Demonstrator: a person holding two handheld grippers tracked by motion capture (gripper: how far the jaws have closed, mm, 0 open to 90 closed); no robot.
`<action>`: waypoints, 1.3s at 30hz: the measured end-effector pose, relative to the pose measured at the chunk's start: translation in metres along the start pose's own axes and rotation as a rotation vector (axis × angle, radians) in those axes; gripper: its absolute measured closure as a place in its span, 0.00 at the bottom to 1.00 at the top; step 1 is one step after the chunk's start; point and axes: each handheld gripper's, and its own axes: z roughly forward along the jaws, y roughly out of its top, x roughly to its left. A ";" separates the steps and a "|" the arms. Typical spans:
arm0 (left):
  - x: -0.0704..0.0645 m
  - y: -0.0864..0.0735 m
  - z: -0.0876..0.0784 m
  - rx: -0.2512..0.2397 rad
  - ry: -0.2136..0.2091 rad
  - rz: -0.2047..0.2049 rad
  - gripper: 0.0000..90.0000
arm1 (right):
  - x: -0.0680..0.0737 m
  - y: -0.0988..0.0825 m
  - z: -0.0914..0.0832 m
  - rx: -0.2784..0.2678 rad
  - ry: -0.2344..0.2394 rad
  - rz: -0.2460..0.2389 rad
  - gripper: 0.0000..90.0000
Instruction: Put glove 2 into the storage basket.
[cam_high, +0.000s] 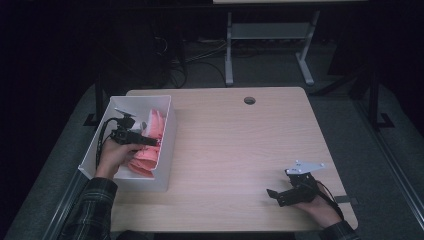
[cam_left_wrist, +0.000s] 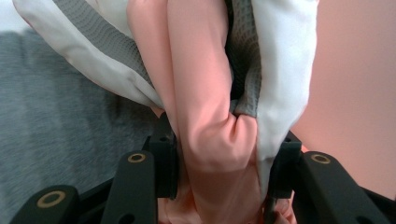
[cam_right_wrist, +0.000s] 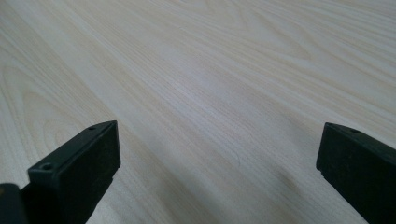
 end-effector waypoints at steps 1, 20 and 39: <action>0.001 -0.001 0.000 -0.005 -0.008 -0.010 0.60 | 0.000 0.000 0.000 0.000 0.001 0.000 0.00; -0.002 -0.004 -0.009 -0.034 0.066 0.053 0.17 | 0.001 0.000 0.000 -0.003 0.003 0.000 0.00; -0.051 0.014 -0.071 -0.159 0.148 0.213 0.16 | 0.000 0.000 0.000 -0.001 0.007 -0.006 0.00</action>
